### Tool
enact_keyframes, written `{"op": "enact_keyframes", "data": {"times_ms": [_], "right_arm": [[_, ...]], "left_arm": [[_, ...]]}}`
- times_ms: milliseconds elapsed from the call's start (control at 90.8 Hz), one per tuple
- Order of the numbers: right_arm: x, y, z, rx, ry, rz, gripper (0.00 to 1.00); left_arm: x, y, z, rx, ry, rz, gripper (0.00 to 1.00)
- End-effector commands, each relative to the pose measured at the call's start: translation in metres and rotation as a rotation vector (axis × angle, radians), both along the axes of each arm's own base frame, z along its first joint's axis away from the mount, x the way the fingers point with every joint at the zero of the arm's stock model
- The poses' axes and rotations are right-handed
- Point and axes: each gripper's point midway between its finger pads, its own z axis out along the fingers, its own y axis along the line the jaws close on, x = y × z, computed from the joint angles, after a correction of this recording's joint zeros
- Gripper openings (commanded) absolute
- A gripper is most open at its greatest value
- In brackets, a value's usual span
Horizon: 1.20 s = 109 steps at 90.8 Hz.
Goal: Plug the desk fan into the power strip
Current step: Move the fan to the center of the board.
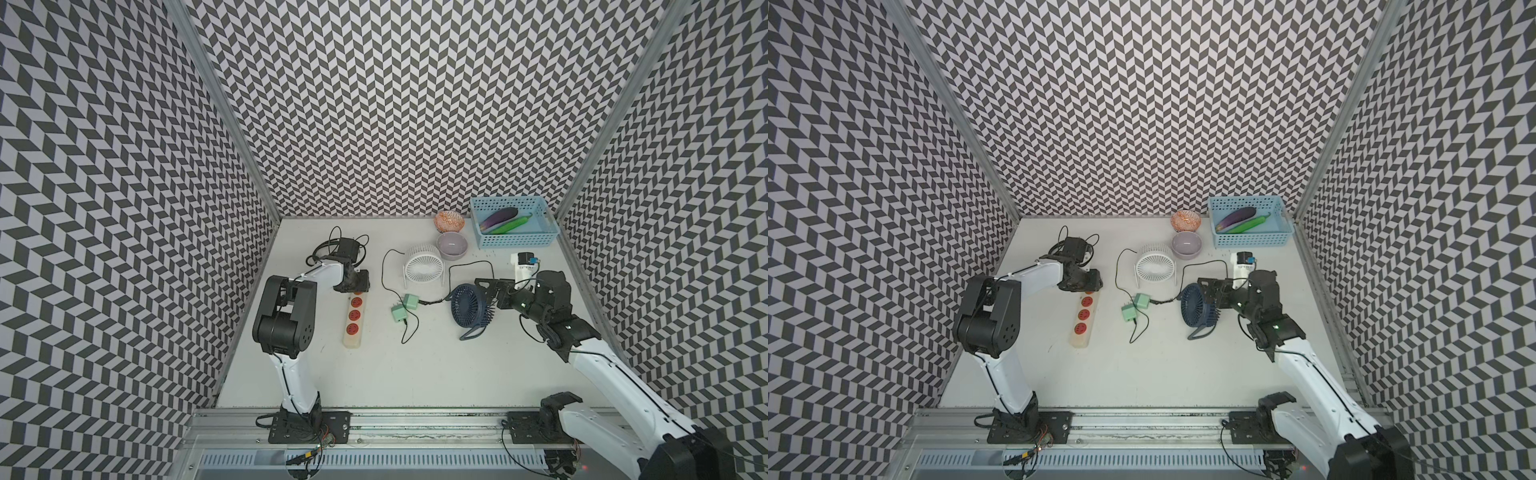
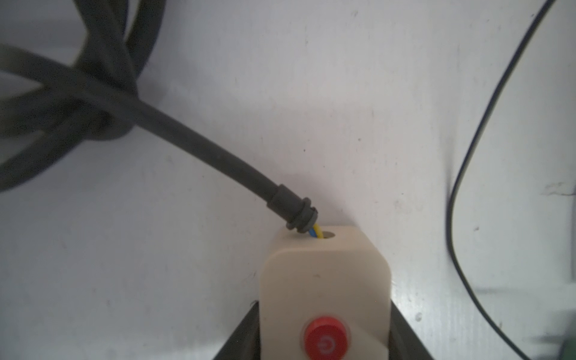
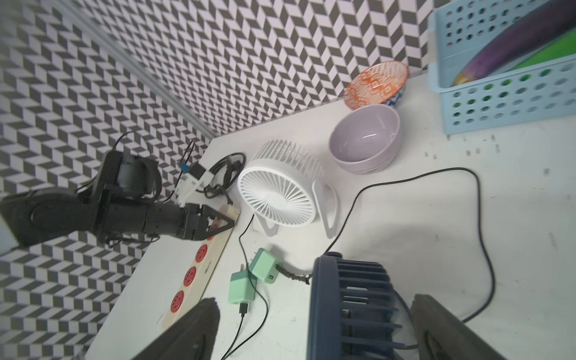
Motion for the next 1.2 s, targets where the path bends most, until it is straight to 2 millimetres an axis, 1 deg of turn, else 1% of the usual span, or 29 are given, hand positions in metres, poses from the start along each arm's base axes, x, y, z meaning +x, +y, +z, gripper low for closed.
{"op": "enact_keyframes", "data": {"times_ms": [0, 33, 143, 187, 253, 297, 375, 474, 595, 683, 771, 848, 1080, 1124, 1190], "right_arm": [[0.006, 0.013, 0.018, -0.027, -0.074, 0.047, 1.00], [0.006, 0.016, 0.018, -0.031, -0.079, 0.065, 1.00], [0.010, 0.024, 0.018, -0.037, -0.078, 0.099, 1.00], [0.012, 0.028, 0.021, -0.033, -0.070, 0.115, 1.00], [0.012, 0.035, 0.025, -0.024, -0.060, 0.145, 1.00], [0.012, 0.038, 0.025, -0.023, -0.055, 0.163, 1.00], [0.013, 0.042, 0.024, -0.017, -0.046, 0.176, 1.00], [0.013, 0.049, 0.023, -0.009, -0.029, 0.204, 1.00], [0.013, 0.060, 0.020, -0.032, -0.030, 0.252, 1.00], [0.015, 0.068, 0.016, -0.050, -0.021, 0.273, 1.00], [0.016, 0.081, 0.015, -0.063, -0.019, 0.312, 1.00], [0.018, 0.092, 0.012, -0.096, -0.036, 0.338, 1.00], [0.021, 0.126, 0.011, -0.165, -0.081, 0.434, 1.00], [0.021, 0.131, 0.008, -0.193, -0.085, 0.452, 1.00], [0.020, 0.140, -0.001, -0.245, -0.075, 0.481, 1.00]], "left_arm": [[-0.011, -0.008, 0.010, -0.034, 0.011, -0.019, 0.62], [-0.010, -0.009, 0.019, -0.043, -0.018, -0.023, 0.66], [-0.008, -0.012, 0.042, -0.062, -0.080, -0.046, 0.75], [-0.007, -0.012, 0.053, -0.058, -0.109, -0.053, 0.77], [-0.006, -0.010, 0.072, -0.053, -0.167, -0.065, 0.84], [-0.006, -0.009, 0.085, -0.049, -0.208, -0.073, 0.88], [-0.008, -0.007, 0.101, -0.042, -0.261, -0.082, 0.95], [-0.012, -0.002, 0.120, -0.020, -0.316, -0.096, 1.00], [-0.018, 0.006, 0.138, 0.030, -0.402, -0.114, 1.00], [-0.018, 0.015, 0.145, 0.092, -0.443, -0.121, 1.00], [-0.017, 0.025, 0.151, 0.159, -0.459, -0.116, 1.00], [-0.017, 0.029, 0.155, 0.195, -0.479, -0.122, 1.00], [-0.016, 0.026, 0.166, 0.305, -0.508, -0.172, 1.00], [-0.017, 0.025, 0.167, 0.322, -0.511, -0.183, 1.00], [-0.019, 0.021, 0.168, 0.327, -0.517, -0.200, 1.00]]}}
